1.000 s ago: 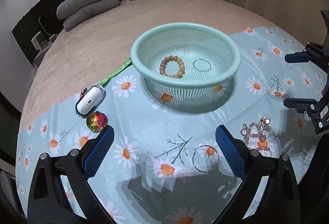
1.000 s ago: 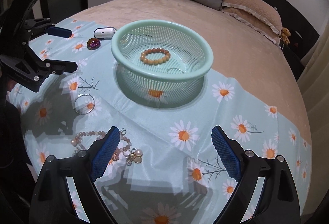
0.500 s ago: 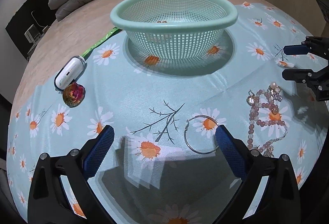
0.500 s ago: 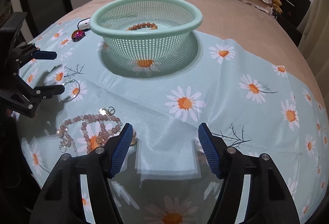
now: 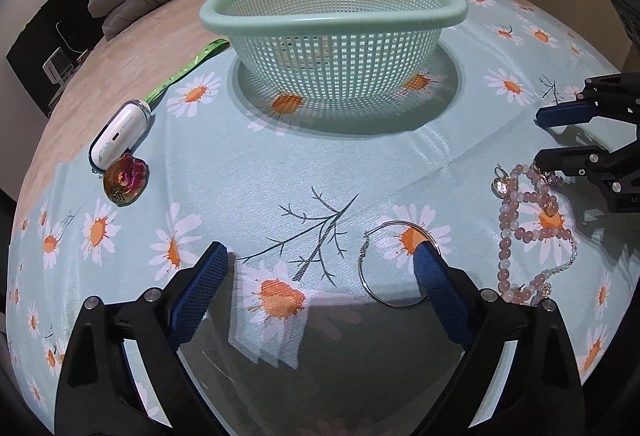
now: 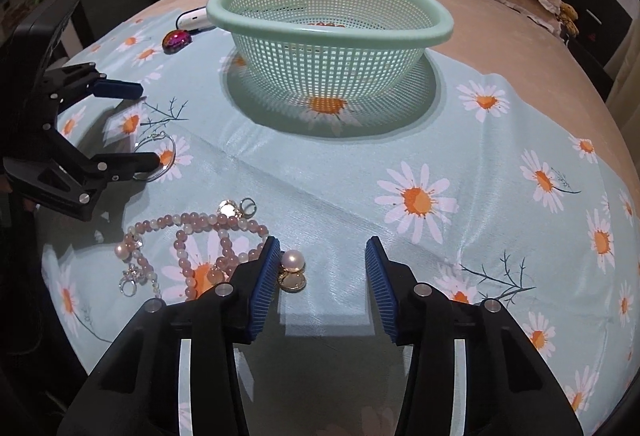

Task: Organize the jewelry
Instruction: 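Grasp the pearl earring with the right gripper while the left gripper grasps the silver hoop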

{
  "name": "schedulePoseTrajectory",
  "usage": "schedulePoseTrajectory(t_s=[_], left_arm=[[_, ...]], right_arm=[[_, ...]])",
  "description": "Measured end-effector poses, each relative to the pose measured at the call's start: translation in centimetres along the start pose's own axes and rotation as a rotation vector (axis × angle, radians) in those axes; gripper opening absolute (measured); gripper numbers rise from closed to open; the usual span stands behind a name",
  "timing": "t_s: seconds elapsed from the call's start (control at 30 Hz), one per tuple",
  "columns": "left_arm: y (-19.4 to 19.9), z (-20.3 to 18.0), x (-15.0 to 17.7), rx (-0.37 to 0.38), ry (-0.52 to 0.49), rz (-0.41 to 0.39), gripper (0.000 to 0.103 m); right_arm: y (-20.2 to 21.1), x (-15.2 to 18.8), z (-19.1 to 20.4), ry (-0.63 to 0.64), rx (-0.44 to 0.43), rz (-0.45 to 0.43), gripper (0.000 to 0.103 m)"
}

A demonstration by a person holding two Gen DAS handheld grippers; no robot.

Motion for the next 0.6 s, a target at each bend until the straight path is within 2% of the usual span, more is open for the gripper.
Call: schedulePoseTrajectory(t_s=[0.17, 0.2, 0.27, 0.3, 0.33, 0.37, 0.43, 0.6], left_arm=[[0.2, -1.0, 0.2, 0.003, -0.042, -0.005, 0.072], [0.2, -1.1, 0.2, 0.023, -0.04, 0.0, 0.069], [0.2, -1.3, 0.3, 0.07, -0.029, 0.016, 0.055], [0.2, -1.4, 0.4, 0.071, -0.028, 0.024, 0.052], [0.3, -1.6, 0.4, 0.073, -0.035, 0.028, 0.044], [0.3, -1.8, 0.5, 0.089, -0.044, 0.033, 0.028], [0.4, -2.1, 0.6, 0.119, -0.044, 0.048, 0.006], [0.6, -1.7, 0.9, 0.153, -0.026, 0.059, 0.004]], right_arm=[[-0.3, 0.2, 1.1, 0.025, -0.034, 0.019, 0.012], [-0.3, 0.2, 1.1, 0.024, -0.031, 0.018, 0.011], [-0.1, 0.3, 1.0, 0.019, 0.013, 0.009, 0.011], [-0.1, 0.4, 0.9, 0.021, 0.026, 0.01, 0.011], [-0.1, 0.6, 0.8, 0.016, 0.026, 0.012, 0.011], [-0.1, 0.6, 0.6, 0.005, 0.023, 0.01, 0.011], [0.0, 0.8, 0.1, -0.013, 0.017, 0.01, 0.011], [0.2, 1.1, -0.7, -0.038, 0.024, 0.011, 0.011]])
Point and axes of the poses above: each gripper's, at about its wrist camera, not at the fingertips, and y roughly against the way its jaws point, z to its left, x to its underside, the point moved 6 cm from there along -y, roughly the way its jaws point, and after that the axes turned 14 degrees about z, right-handed, at the moved point
